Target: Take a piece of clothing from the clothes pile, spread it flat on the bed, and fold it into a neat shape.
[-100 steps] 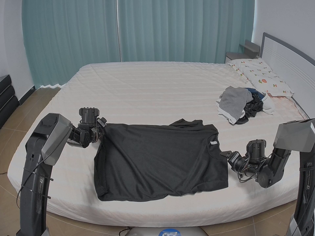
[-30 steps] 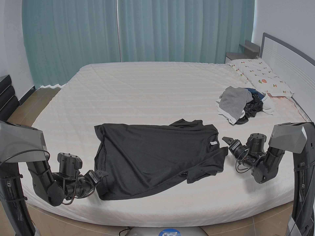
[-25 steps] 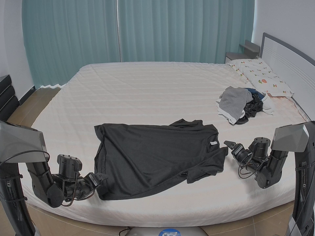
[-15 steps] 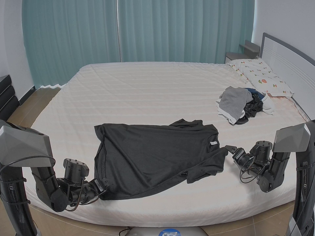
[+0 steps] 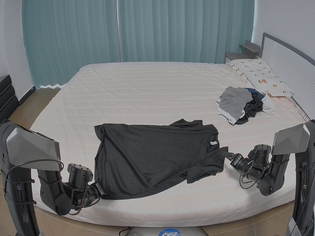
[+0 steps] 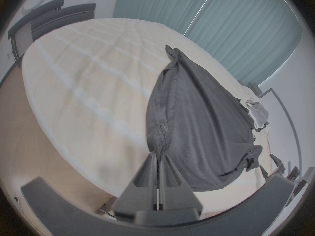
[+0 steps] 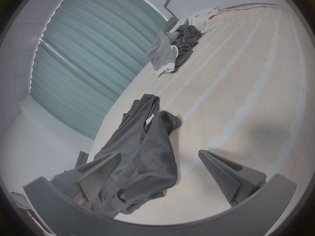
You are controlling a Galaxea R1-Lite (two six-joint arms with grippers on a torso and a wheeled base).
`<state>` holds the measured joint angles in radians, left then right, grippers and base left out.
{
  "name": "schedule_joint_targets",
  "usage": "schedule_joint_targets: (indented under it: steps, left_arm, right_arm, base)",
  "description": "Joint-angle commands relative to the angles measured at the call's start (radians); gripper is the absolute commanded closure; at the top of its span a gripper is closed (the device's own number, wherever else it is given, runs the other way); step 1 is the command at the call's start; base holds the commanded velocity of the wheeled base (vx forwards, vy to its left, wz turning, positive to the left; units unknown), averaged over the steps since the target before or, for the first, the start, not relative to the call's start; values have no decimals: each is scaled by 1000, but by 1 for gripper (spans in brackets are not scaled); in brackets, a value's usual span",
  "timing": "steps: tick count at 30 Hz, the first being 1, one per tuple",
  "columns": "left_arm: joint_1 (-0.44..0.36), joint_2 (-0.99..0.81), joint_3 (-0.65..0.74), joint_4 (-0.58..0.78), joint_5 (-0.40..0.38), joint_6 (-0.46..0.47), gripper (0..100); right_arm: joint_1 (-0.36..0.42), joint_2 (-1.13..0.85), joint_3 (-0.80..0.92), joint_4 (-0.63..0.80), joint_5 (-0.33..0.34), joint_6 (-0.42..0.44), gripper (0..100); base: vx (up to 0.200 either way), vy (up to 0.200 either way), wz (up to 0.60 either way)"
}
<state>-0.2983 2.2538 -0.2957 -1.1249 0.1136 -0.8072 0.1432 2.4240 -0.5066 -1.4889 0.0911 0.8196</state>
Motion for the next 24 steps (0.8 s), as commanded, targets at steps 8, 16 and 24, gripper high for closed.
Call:
schedule_joint_targets:
  steps: [8, 16, 24]
  left_arm:
    - [123, -88, 10, 126, 115, 161, 100]
    - [125, -85, -5, 129, 106, 152, 100]
    - [166, -68, -82, 128, 46, 33, 100]
  right_arm:
    - [38, 1, 23, 7, -1, -20, 0]
    - [61, 13, 33, 10, 1, -20, 0]
    - [90, 46, -6, 10, 12, -22, 0]
  base:
    - [0, 0, 0]
    - [0, 0, 0]
    - [0, 0, 0]
